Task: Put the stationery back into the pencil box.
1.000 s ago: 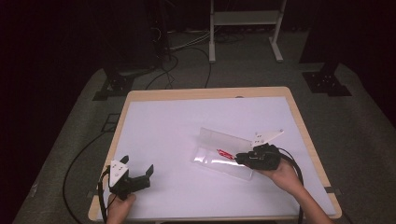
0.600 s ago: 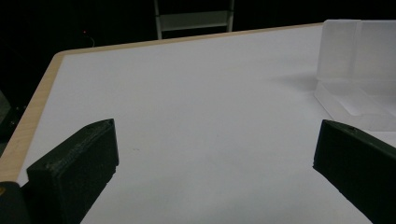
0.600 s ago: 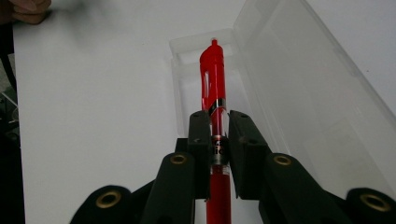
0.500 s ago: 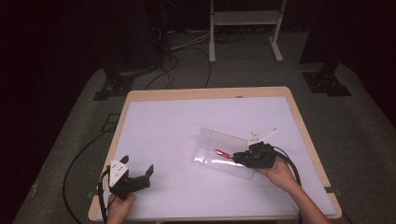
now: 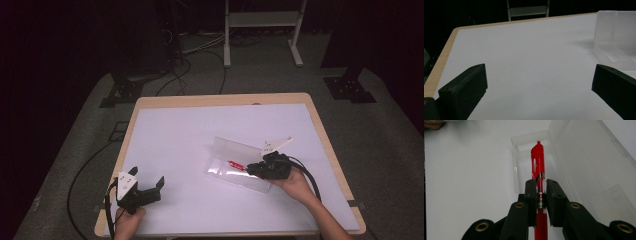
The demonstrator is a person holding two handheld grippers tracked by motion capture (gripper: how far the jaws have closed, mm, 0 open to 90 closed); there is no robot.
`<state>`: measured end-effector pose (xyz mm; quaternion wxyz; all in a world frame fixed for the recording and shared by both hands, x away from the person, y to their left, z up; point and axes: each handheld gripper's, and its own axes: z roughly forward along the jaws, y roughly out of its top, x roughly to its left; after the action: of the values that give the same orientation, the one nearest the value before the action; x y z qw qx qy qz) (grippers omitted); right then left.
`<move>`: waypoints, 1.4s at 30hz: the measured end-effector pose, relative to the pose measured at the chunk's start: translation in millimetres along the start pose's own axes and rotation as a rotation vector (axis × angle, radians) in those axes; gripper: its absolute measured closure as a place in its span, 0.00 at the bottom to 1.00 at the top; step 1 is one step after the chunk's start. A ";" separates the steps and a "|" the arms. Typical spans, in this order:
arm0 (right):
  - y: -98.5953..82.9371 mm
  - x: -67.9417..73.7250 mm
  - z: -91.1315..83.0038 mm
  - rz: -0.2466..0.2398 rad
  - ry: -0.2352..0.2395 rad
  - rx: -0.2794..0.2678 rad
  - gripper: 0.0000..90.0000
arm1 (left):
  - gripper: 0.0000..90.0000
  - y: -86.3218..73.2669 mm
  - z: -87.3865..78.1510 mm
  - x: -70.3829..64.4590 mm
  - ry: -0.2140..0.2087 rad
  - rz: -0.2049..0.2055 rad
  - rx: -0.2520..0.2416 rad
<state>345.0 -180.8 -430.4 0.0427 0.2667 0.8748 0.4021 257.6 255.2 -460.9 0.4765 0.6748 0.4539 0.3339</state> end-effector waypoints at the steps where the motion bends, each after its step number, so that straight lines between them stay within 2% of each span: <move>1: -0.1 -0.4 0.8 -0.001 0.002 0.000 0.88 | 0.00 0.0 0.0 0.0 0.000 0.000 0.000; 21: -5.1 -3.2 23.0 0.004 0.015 0.053 0.88 | 0.00 -0.1 -0.1 0.3 -0.001 -0.002 -0.001; 42: -10.9 -5.7 34.1 -0.005 -0.005 0.087 0.87 | 0.00 -0.1 -0.3 0.2 0.000 -0.002 -0.001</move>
<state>355.0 -166.3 -462.0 0.0342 0.2674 0.8920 0.3629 257.4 255.5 -460.9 0.4774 0.6741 0.4543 0.3336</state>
